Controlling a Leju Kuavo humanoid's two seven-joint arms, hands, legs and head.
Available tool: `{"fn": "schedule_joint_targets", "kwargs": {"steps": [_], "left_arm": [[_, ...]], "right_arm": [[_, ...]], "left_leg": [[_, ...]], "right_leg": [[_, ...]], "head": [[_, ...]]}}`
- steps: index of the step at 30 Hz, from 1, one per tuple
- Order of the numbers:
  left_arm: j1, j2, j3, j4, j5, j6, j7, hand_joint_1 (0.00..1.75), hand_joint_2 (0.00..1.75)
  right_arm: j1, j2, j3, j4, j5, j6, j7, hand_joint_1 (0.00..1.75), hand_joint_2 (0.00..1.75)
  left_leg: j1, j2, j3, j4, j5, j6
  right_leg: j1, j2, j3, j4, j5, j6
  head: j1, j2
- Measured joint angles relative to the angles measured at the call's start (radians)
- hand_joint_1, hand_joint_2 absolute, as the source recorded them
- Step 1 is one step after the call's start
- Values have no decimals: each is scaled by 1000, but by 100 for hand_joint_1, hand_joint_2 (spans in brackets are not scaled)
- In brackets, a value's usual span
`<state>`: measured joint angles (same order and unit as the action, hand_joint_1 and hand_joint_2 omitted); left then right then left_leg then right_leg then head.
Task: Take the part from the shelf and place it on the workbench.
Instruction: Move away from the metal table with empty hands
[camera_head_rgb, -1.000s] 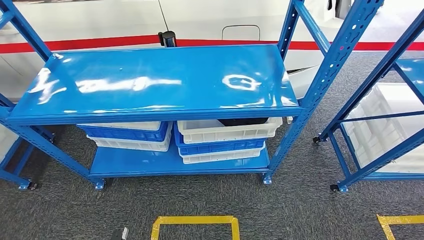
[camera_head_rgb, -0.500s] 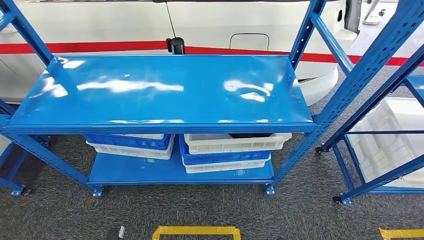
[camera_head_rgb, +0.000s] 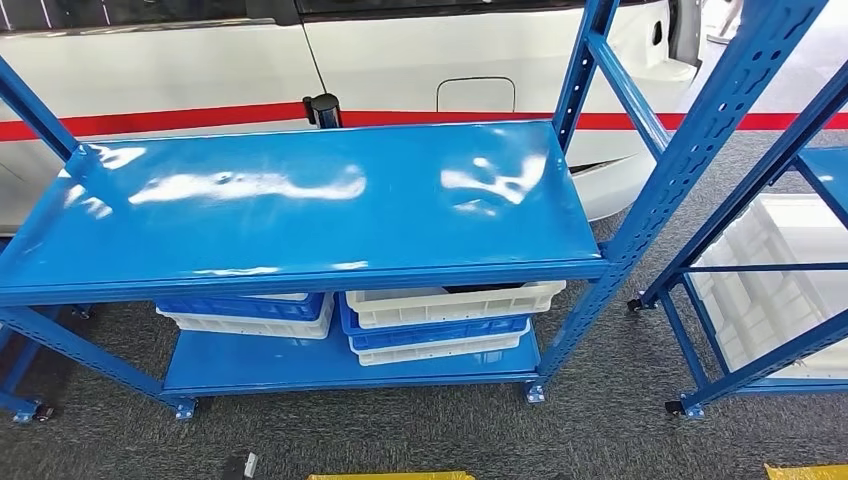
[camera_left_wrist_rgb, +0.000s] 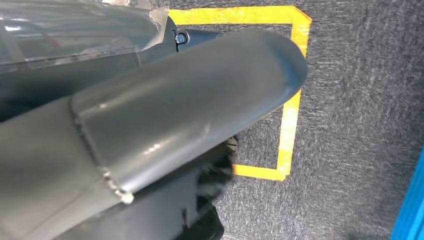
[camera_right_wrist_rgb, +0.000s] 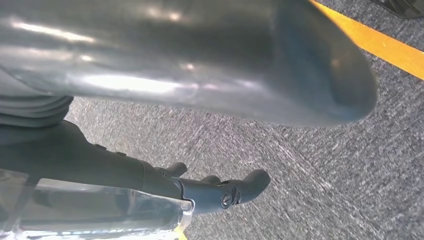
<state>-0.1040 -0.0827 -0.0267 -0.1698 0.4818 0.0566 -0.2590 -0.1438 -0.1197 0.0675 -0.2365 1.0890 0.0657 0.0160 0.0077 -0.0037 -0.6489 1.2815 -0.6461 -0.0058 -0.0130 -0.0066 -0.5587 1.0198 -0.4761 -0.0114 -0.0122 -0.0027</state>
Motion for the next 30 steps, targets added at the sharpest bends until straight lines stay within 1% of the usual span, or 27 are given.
{"fn": "schedule_joint_targets", "kwargs": {"steps": [1,2,3,4,5,6,7,8,9,10,11,12,13,16,18,19,22,23,27,30], "left_arm": [[1,0,0,0,0,0,0,0,0],[2,1,0,0,0,0,0,0,0],[2,1,0,0,0,0,0,0,0],[1,3,0,0,0,1,0,0,0],[1,4,0,0,0,2,0,0,0],[1,5,0,0,0,6,4,0,0],[1,6,0,0,0,14,11,0,44],[1,5,-1,0,0,28,22,0,87],[1,4,-1,1,0,48,36,0,131],[2,4,-1,1,0,73,51,0,175],[2,4,-1,1,0,101,66,0,175],[4,4,0,1,-1,127,77,0,175],[7,5,0,1,-2,149,87,0,175],[19,8,-1,1,-2,182,103,0,175],[27,9,0,1,-4,195,118,0,175],[33,10,0,0,-10,200,127,0,175],[57,15,0,-5,-43,193,144,0,44],[64,17,0,-9,-55,187,148,0,0],[88,25,0,-30,-116,153,164,0,0],[110,30,0,-49,-162,127,176,0,0]], "right_arm": [[1,0,0,0,0,0,0,0,0],[1,1,0,0,0,0,0,0,0],[1,1,0,0,0,0,-1,0,0],[1,2,0,0,0,0,-2,0,0],[0,4,0,0,1,0,-2,0,0],[0,4,-1,0,3,0,-3,0,0],[-1,5,-1,0,5,0,-4,0,0],[-1,5,-2,0,6,0,-4,0,0],[-1,6,-4,0,5,0,-4,0,0],[-1,5,-8,0,0,0,-4,0,0],[-1,4,-15,0,-9,0,-4,0,0],[-1,3,-25,0,-19,0,-3,0,0],[-1,0,-36,0,-29,0,-3,0,44],[-1,-5,-69,0,-44,-2,5,0,175],[1,-8,-91,-1,-58,-5,22,0,175],[6,-9,-101,-2,-72,-6,32,0,131],[29,-4,-117,-9,-139,-12,44,0,0],[37,-1,-119,-11,-165,-13,45,0,0],[71,13,-120,-25,-296,-20,43,0,0],[99,24,-120,-38,-396,-24,38,0,0]], "left_leg": [[0,0,-12,-10,15,3],[0,0,-9,-50,50,7],[-2,1,9,-111,97,14],[-5,2,26,-166,129,22],[-9,2,40,-206,137,28],[-13,1,48,-229,138,34],[-16,0,50,-234,134,37],[-16,-2,54,-240,144,36],[-15,-1,59,-246,164,32],[-15,-1,63,-250,176,29],[-15,-1,67,-252,180,26],[-17,-1,68,-252,178,27],[-18,-2,68,-252,176,31],[-18,-3,69,-253,173,36],[-18,-4,69,-252,171,40],[-18,-4,69,-252,170,41],[-19,-4,70,-252,166,45],[-19,-4,70,-252,166,46],[-19,-4,74,-252,161,48],[-19,-4,79,-252,157,47]], "right_leg": [[1,1,3,0,-4,0],[1,3,7,0,-7,1],[2,3,11,0,-10,3],[4,5,16,0,-14,6],[5,6,19,0,-16,9],[6,7,20,0,-19,14],[8,8,20,-1,-22,19],[11,8,20,-2,-26,20],[13,8,21,-3,-28,18],[15,8,24,-6,-30,16],[18,7,28,-7,-32,14],[18,7,31,-11,-31,15],[18,7,34,-14,-32,17],[19,7,40,-23,-33,21],[20,7,42,-25,-33,21],[20,7,43,-27,-33,22],[19,7,46,-30,-35,24],[19,7,47,-30,-35,25],[17,7,48,-30,-39,31],[15,7,51,-30,-42,35]], "head": [[0,0],[0,0],[0,0],[1,0],[0,0],[1,0],[1,0],[1,0],[1,0],[2,0],[2,0],[2,0],[2,0],[3,0],[3,0],[3,0],[3,0],[3,0],[2,0],[2,0]]}}
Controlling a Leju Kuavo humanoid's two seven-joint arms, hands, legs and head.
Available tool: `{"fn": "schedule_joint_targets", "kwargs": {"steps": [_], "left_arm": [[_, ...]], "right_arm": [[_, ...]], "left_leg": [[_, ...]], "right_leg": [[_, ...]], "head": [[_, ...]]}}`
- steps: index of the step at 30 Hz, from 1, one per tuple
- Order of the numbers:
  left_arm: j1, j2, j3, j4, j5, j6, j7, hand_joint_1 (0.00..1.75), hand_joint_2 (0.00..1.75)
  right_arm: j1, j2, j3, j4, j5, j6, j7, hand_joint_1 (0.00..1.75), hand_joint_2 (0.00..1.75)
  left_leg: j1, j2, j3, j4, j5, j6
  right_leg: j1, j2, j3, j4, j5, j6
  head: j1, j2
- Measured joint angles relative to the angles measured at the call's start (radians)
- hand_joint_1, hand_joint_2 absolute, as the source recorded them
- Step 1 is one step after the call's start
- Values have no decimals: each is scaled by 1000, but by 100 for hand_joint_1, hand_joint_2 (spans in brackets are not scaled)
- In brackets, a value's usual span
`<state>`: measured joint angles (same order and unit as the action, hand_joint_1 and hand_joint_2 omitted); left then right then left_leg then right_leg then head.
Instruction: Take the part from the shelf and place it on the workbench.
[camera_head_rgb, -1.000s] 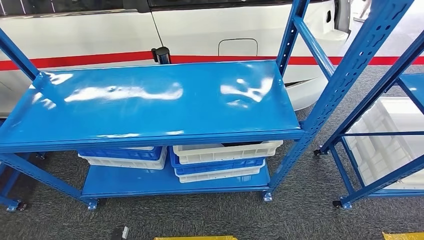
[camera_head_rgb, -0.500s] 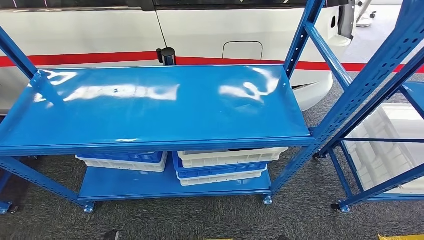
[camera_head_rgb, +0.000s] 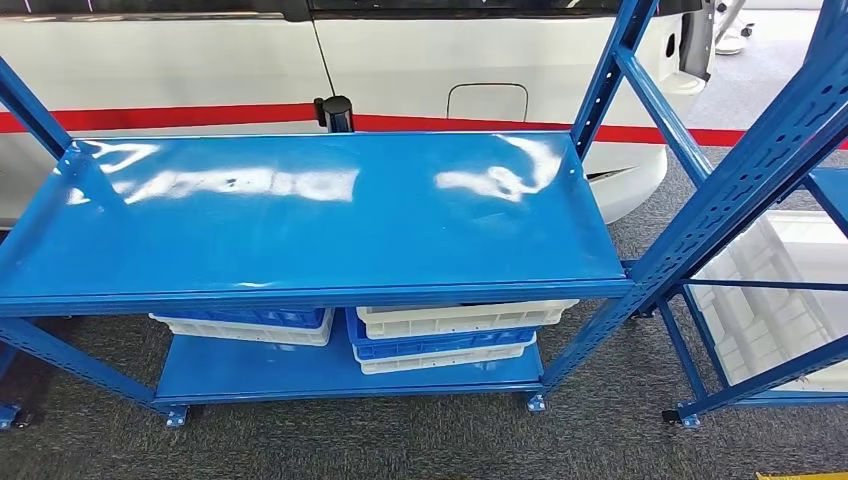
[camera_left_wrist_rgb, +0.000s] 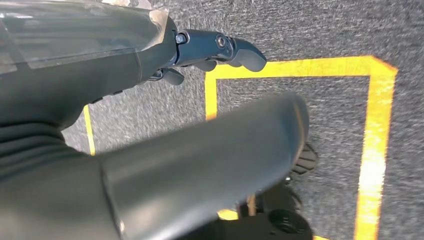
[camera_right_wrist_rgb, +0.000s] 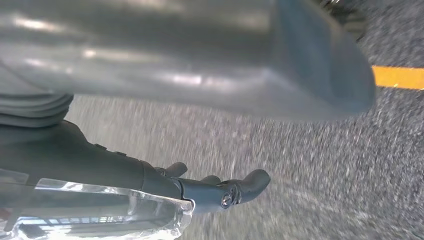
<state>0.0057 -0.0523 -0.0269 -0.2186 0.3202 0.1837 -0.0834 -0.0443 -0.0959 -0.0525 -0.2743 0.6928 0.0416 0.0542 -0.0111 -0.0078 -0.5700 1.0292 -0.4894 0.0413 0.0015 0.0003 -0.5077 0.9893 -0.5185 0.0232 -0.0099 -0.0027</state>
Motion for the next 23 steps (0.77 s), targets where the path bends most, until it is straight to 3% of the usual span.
{"fn": "schedule_joint_targets", "kwargs": {"steps": [5,8,9,10,14,16,18,19,20,22,23], "left_arm": [[34,11,1,-36,-77,-44,19,0,0],[56,17,2,-58,-122,-69,30,0,0],[63,19,2,-66,-136,-77,34,0,0],[70,21,2,-73,-151,-85,37,0,0],[95,29,3,-101,-212,-119,53,0,0],[107,32,3,-114,-242,-136,60,0,0],[118,36,4,-126,-272,-154,68,0,0],[122,37,5,-131,-286,-162,71,0,0],[126,38,6,-136,-297,-168,74,0,0],[131,39,8,-143,-311,-176,78,0,0],[132,40,9,-144,-313,-177,78,0,0]], "right_arm": [[48,21,2,-23,-166,-9,-14,0,0],[77,34,5,-37,-264,-14,-18,0,131],[86,38,6,-41,-295,-16,-21,0,131],[95,42,8,-46,-327,-18,-24,0,87],[132,58,19,-63,-459,-24,-33,0,87],[148,66,24,-72,-524,-29,-36,0,0],[162,72,28,-79,-589,-32,-42,0,0],[167,75,30,-82,-619,-33,-45,0,44],[173,78,31,-85,-646,-34,-47,0,44],[179,81,34,-90,-677,-37,-49,0,131],[181,82,34,-91,-682,-37,-49,0,116]], "left_leg": [[1,0,2,-2,-1,-2],[2,0,3,-3,-2,-3],[2,0,4,-4,-2,-3],[2,0,4,-4,-3,-4],[2,0,6,-6,-4,-6],[3,0,7,-6,-5,-8],[3,0,8,-6,-6,-8],[3,0,8,-6,-6,-8],[3,0,8,-6,-6,-8],[3,0,8,-6,-6,-8],[3,0,8,-6,-6,-8]], "right_leg": [[0,0,2,0,-2,3],[0,0,2,0,-3,2],[0,0,2,0,-4,1],[0,0,2,0,-4,0],[1,0,3,0,-6,-2],[1,0,4,0,-7,-4],[2,0,5,0,-8,-5],[2,0,5,0,-8,-5],[2,0,5,0,-8,-5],[2,0,5,0,-8,-5],[2,0,5,0,-8,-5]], "head": [[0,0],[0,0],[0,0],[0,0],[0,0],[0,0],[0,0],[0,0],[0,0],[0,0],[0,0]]}}
